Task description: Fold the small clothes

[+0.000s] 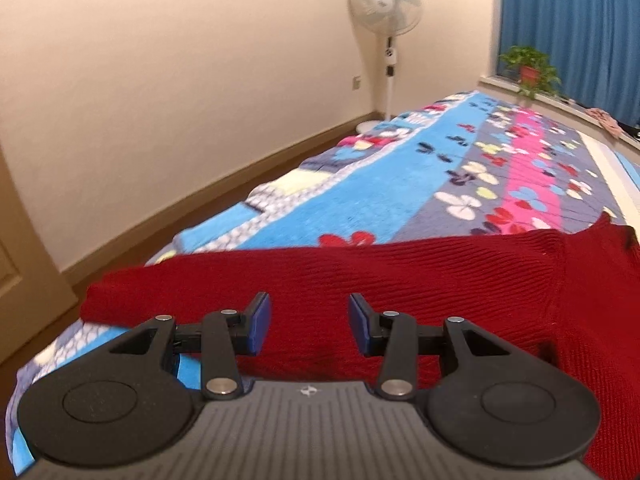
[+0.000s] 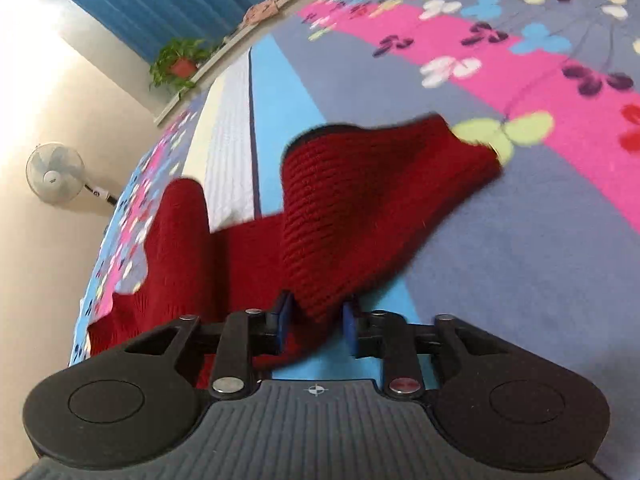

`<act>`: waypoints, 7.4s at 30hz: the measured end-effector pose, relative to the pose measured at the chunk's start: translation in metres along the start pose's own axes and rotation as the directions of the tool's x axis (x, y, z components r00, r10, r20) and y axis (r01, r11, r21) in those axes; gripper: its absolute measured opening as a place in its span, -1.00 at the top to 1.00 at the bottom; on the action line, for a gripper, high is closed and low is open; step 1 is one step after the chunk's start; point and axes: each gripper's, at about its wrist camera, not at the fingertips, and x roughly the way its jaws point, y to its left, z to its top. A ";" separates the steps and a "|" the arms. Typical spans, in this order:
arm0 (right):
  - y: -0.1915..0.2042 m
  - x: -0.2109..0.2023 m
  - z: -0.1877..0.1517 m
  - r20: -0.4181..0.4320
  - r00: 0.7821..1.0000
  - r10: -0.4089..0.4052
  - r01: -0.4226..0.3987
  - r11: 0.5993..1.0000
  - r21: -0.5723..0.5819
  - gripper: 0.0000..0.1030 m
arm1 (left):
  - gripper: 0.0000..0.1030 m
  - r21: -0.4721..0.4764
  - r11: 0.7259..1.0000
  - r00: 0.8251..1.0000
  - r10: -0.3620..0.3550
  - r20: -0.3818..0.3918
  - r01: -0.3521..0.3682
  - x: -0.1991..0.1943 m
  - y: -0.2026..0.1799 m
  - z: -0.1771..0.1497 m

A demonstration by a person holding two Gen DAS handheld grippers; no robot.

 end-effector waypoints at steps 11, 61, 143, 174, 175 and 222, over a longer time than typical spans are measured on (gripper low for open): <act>-0.072 -0.070 0.144 0.350 0.859 -0.373 0.419 0.906 -0.063 0.95 | 0.08 0.069 0.991 0.993 -0.113 0.026 0.111 -0.009 -0.023 0.006; -0.027 -0.262 -0.106 -0.111 0.994 0.020 -0.069 0.883 -0.463 0.88 | 0.85 0.022 0.819 0.799 -0.554 -0.235 0.574 -0.214 -0.005 -0.151; 0.005 -0.238 -0.144 0.020 0.990 -0.142 0.120 0.744 -0.658 0.11 | -0.52 0.147 0.941 0.946 -0.284 -0.156 0.306 -0.204 -0.031 -0.145; 0.018 -0.229 -0.132 0.089 0.993 -0.078 0.117 0.758 -0.642 0.10 | -0.59 -0.021 0.987 0.984 -0.161 -0.074 0.160 -0.084 -0.027 -0.044; 0.018 -0.227 -0.131 0.088 0.993 -0.079 0.117 0.760 -0.639 0.10 | -0.59 -0.030 0.987 0.985 -0.157 -0.068 0.155 -0.082 -0.025 -0.041; 0.048 -0.172 -0.142 -0.130 0.989 -0.064 -0.036 0.759 -0.650 0.61 | 0.10 -0.582 0.803 0.962 -0.246 -0.123 0.131 0.001 0.081 -0.033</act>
